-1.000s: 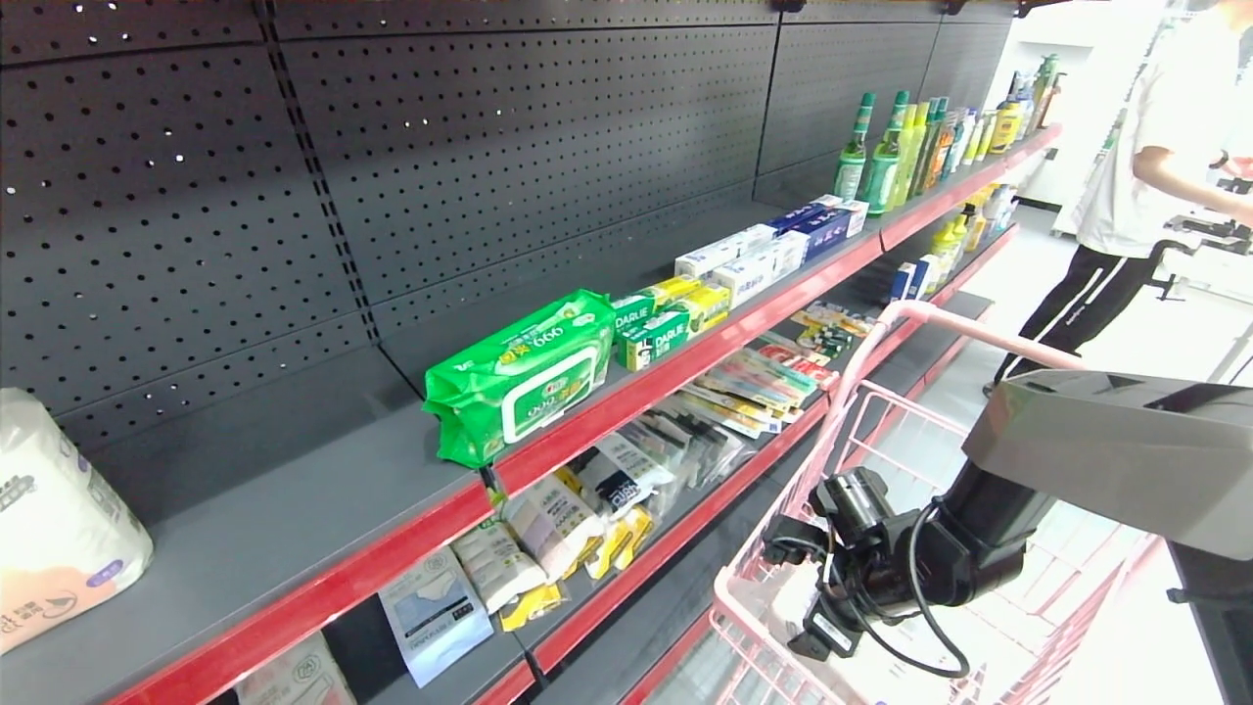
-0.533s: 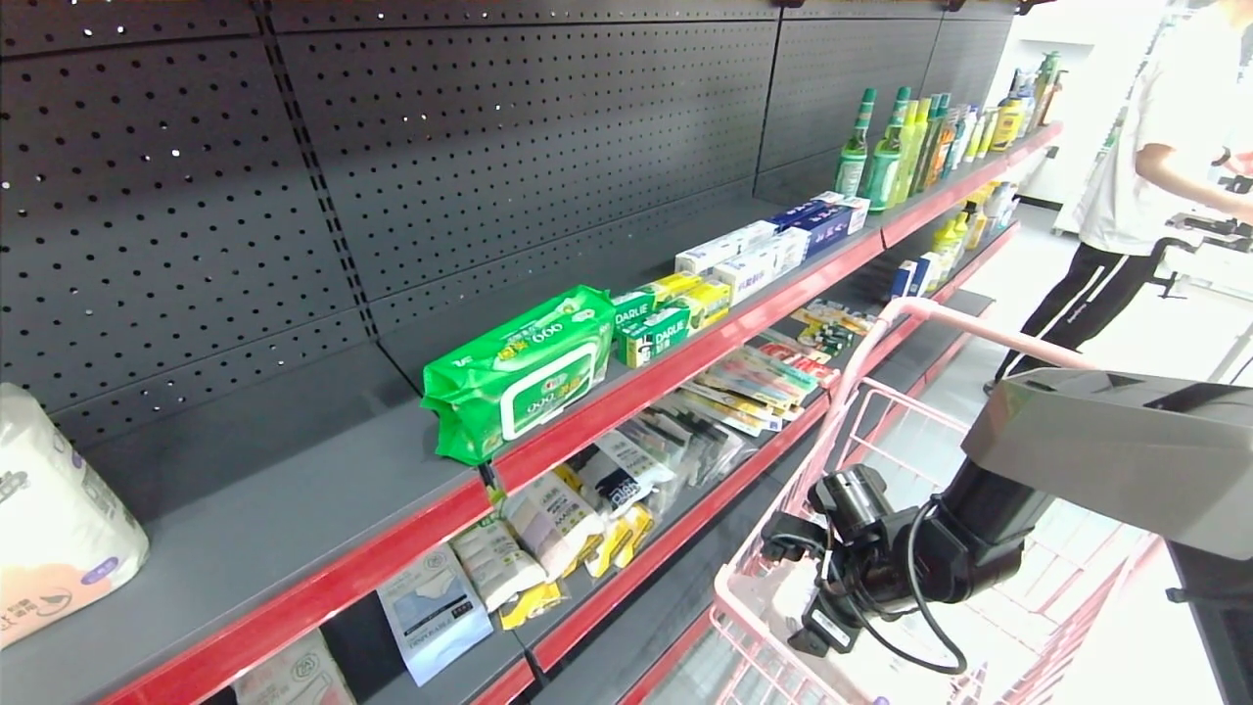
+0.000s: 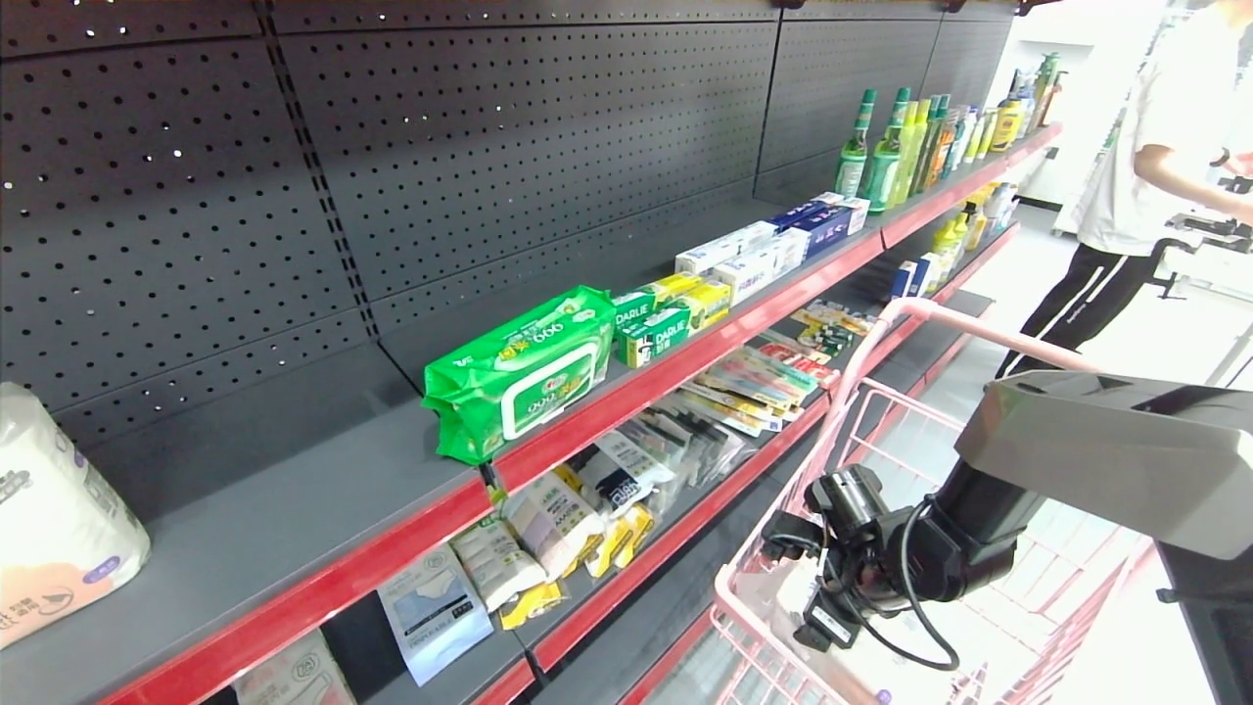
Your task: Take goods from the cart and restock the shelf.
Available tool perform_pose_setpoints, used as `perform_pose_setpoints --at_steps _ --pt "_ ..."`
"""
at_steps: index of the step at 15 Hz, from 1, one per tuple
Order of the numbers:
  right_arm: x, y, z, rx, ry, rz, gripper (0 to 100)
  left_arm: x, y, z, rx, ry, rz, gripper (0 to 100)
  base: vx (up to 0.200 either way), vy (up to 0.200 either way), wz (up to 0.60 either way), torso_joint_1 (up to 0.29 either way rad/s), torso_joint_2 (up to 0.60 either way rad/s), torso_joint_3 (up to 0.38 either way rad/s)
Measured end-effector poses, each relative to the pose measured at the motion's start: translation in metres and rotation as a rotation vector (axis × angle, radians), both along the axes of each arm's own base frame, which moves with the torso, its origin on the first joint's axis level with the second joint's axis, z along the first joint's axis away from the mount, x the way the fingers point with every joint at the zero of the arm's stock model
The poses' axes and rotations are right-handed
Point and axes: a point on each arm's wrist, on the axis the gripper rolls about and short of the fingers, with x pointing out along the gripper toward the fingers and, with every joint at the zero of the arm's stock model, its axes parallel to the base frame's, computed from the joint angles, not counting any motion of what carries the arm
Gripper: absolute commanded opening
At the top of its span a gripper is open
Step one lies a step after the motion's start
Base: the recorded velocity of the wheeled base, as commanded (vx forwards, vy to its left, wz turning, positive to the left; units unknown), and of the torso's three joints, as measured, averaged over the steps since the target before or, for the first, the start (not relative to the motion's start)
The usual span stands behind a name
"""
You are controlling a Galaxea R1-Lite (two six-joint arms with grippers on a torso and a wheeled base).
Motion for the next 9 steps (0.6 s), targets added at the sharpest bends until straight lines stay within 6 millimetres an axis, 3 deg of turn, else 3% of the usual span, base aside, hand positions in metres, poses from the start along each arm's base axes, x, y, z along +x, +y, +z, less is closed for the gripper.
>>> perform_pose_setpoints --at_steps 4,5,9 --pt "0.0061 -0.0022 -0.0003 -0.02 -0.019 -0.022 100 0.0 0.0 0.0 0.0 0.0 0.0 100 0.0 0.0 0.0 0.0 0.0 0.0" --pt "0.0063 -0.0027 -0.0008 -0.022 -0.018 -0.023 0 0.0 0.0 0.0 0.0 0.0 0.0 100 0.0 0.0 0.0 0.0 0.0 0.0" --pt "0.0044 -0.0048 -0.0041 -0.027 -0.007 -0.03 0 0.0 0.0 0.0 0.0 0.0 0.0 100 0.0 0.0 0.0 0.0 0.0 0.0"
